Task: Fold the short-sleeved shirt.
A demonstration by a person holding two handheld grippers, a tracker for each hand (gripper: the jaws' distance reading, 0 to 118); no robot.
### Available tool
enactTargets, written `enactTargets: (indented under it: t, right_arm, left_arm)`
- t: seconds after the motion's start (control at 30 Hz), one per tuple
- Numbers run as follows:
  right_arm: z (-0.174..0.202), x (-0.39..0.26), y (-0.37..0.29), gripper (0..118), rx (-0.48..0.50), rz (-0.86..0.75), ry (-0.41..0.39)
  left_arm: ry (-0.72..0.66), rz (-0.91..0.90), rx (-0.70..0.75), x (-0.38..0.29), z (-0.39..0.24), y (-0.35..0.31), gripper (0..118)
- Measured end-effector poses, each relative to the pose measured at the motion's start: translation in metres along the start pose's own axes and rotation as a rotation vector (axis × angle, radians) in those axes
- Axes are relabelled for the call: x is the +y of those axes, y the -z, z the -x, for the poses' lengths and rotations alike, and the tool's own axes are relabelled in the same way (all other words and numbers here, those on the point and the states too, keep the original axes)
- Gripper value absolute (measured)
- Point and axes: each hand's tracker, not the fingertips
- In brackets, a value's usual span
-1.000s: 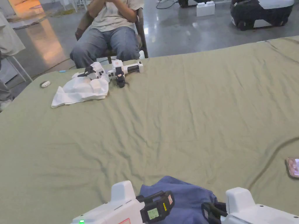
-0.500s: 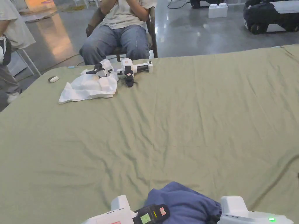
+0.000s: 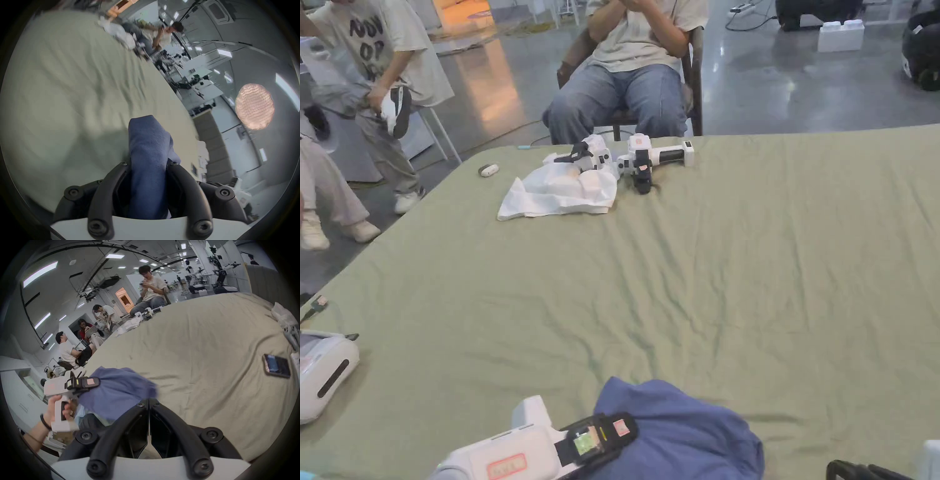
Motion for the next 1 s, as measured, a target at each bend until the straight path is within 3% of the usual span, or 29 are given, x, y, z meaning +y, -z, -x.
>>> enactTargets:
  t: [0.07, 0.23, 0.33, 0.37, 0.4, 0.47, 0.6, 0.67, 0.73, 0.77, 0.9, 0.97, 1.0]
  right_arm:
    - [-0.006, -0.003, -0.016, 0, -0.050, -0.018, -0.015]
    - [-0.033, -0.022, -0.027, 0, -0.093, -0.009, 0.160]
    - [-0.037, -0.028, -0.027, 0, -0.108, -0.006, 0.198]
    - [-0.037, -0.029, -0.029, 0, -0.108, -0.006, 0.196]
    - [-0.036, -0.030, -0.034, 0, -0.110, -0.008, 0.192]
    - [-0.038, -0.029, -0.047, 0, -0.116, -0.029, 0.159]
    - [-0.039, -0.019, -0.070, 0, -0.196, -0.095, 0.109]
    - [-0.039, -0.004, -0.080, 0, -0.188, -0.176, 0.187]
    - [-0.033, 0.010, -0.091, 0, -0.143, -0.280, 0.218]
    - [-0.025, 0.017, -0.096, 0, -0.145, -0.321, 0.194]
    - [0.002, 0.030, -0.115, 0, -0.219, -0.425, -0.039]
    - [0.016, 0.031, -0.125, 0, -0.261, -0.484, -0.128]
    - [0.019, 0.029, -0.129, 0, -0.262, -0.505, -0.151]
  left_arm:
    - [0.022, -0.044, 0.125, 0.031, 0.028, -0.035, 27]
    - [-0.009, -0.091, 0.336, 0.076, 0.078, -0.080, 27]
    - [-0.029, -0.123, 0.406, 0.083, 0.090, -0.072, 30]
    - [-0.028, -0.126, 0.461, 0.084, 0.091, -0.069, 39]
    - [-0.008, -0.129, 0.529, 0.085, 0.089, -0.067, 60]
    - [0.117, -0.136, 0.631, 0.089, 0.071, -0.069, 85]
    - [0.461, -0.232, 0.769, 0.081, -0.005, -0.094, 88]
    - [0.570, -0.314, 0.629, 0.062, -0.060, -0.114, 87]
    - [0.636, -0.390, 0.502, 0.042, -0.105, -0.127, 86]
    - [0.674, -0.423, 0.460, 0.030, -0.129, -0.131, 84]
    - [0.738, -0.515, 0.210, -0.020, -0.192, -0.145, 46]
    - [0.781, -0.572, 0.176, -0.037, -0.201, -0.146, 30]
    - [0.795, -0.605, 0.185, -0.049, -0.209, -0.146, 13]
